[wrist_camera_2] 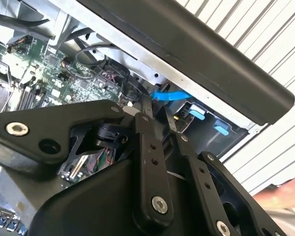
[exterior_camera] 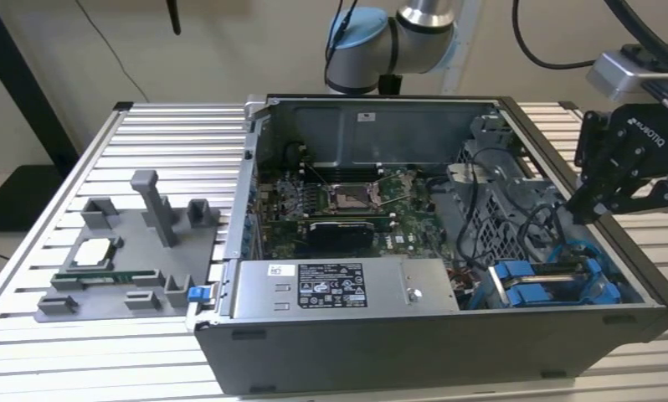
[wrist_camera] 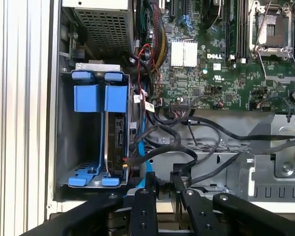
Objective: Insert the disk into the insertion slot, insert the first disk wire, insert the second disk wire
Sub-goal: 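Insert the second disk wire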
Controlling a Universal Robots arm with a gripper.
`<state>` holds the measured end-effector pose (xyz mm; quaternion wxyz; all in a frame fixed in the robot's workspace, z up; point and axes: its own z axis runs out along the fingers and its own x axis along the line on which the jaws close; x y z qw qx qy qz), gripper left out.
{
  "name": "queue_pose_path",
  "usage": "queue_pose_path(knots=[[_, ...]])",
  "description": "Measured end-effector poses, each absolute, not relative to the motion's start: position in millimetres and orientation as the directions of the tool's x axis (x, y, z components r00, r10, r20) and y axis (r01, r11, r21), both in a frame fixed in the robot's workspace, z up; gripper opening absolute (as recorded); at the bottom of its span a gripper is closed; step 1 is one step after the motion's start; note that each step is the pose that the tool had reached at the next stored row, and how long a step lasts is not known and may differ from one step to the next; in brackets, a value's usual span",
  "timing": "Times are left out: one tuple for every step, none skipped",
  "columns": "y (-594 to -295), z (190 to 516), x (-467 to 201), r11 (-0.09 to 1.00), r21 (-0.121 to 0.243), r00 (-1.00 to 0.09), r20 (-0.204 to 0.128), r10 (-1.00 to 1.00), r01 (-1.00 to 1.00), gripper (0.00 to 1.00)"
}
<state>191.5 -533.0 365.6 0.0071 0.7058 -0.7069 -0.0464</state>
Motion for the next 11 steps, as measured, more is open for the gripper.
queue_pose_path(knots=[[-533.0, 365.7, 193.5, 0.000, 0.077, -0.004, -0.055, -0.998, -0.997, 1.00], [-533.0, 365.7, 195.5, 0.000, 0.080, -0.004, -0.055, -0.998, -0.997, 1.00], [-533.0, 365.7, 196.6, 0.000, 0.083, -0.004, -0.055, -0.998, -0.997, 1.00], [-532.9, 365.5, 197.0, 0.000, 0.087, -0.004, -0.055, -0.999, -0.996, 1.00], [-532.9, 365.3, 197.0, 0.000, 0.090, -0.005, -0.054, -0.999, -0.996, 1.00], [-532.9, 364.9, 197.0, 0.000, 0.093, -0.005, -0.054, -0.999, -0.996, 1.00], [-533.0, 364.6, 197.0, 0.000, 0.095, -0.005, -0.054, -0.999, -0.995, 1.00], [-533.0, 364.2, 197.0, 0.000, 0.097, -0.005, -0.053, -0.999, -0.995, 1.00], [-532.9, 364.0, 197.0, 0.000, 0.098, -0.005, -0.053, -0.999, -0.995, 1.00], [-533.0, 363.9, 197.0, 0.000, 0.098, -0.005, -0.053, -0.999, -0.995, 1.00], [-532.9, 363.8, 197.0, 0.001, 0.098, -0.006, -0.053, -0.999, -0.995, 0.00]])
